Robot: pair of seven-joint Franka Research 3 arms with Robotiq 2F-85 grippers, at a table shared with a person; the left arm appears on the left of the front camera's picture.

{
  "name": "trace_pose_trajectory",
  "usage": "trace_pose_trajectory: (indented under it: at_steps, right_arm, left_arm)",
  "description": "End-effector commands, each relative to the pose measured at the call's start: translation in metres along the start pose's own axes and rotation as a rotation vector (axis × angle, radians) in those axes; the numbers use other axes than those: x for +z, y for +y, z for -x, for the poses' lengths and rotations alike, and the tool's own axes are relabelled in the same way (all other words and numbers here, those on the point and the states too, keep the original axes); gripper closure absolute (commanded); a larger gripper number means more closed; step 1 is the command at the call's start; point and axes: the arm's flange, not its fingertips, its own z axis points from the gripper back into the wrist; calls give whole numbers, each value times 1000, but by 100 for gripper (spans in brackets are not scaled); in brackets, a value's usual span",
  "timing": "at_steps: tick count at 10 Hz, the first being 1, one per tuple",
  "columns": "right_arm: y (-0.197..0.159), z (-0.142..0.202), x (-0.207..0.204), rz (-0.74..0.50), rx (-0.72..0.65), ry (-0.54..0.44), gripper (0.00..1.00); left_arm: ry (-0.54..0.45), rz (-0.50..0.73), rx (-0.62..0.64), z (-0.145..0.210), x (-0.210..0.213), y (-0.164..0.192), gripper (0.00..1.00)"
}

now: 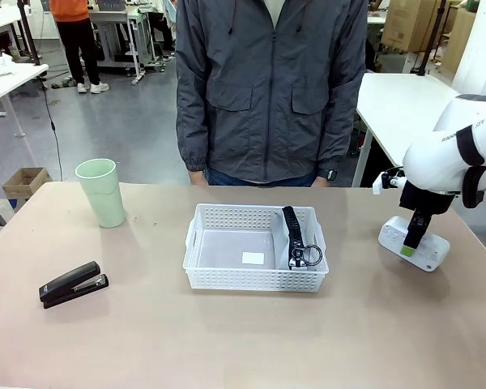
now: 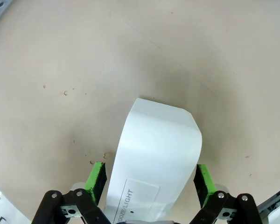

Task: Efficiently arrange items inside the basket to fit them all.
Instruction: Pick up the Digital clock and place it inside the Organizing basket.

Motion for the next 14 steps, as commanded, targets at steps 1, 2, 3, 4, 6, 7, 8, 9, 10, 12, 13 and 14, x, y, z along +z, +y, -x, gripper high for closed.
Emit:
trace_pose_trajectory:
  at_steps: [1,2,3,4,6,7,8,9,10,12,13,14]
  right_arm:
    - [-4,-4,4,12,-46,-5,60]
    - [-4,-4,5,8,-42,-8,60]
    - [-4,-4,4,5,-32,8,100]
    - [-3,-4,4,0,-30,15,65]
    - [-2,-4,6,-5,-24,8,100]
    - [-2,-4,6,-6,-28,17,100]
    - [-2,-5,6,-10,-29,22,100]
    - [-2,-4,7,-10,-26,18,100]
    - [-3,-4,6,-13,-31,17,100]
    - [-3,-2,18,-24,-69,5,100]
    - [-4,1,38,-34,-122,-20,100]
    - [-1,4,55,-43,-165,-27,100]
  left_arm:
    - [4,12,-19,1,1,-1,0]
    - [4,12,-19,1,1,-1,0]
    - [4,12,-19,1,1,-1,0]
    - [4,12,-19,1,1,-1,0]
    - [4,12,-19,1,1,-1,0]
    - [4,12,-19,1,1,-1,0]
    - [4,12,-19,1,1,-1,0]
    - [4,12,-19,1,1,-1,0]
    - [4,12,-19,1,1,-1,0]
    - [4,12,-19,1,1,-1,0]
    - [4,12,-19,1,1,-1,0]
    - [4,12,-19,1,1,-1,0]
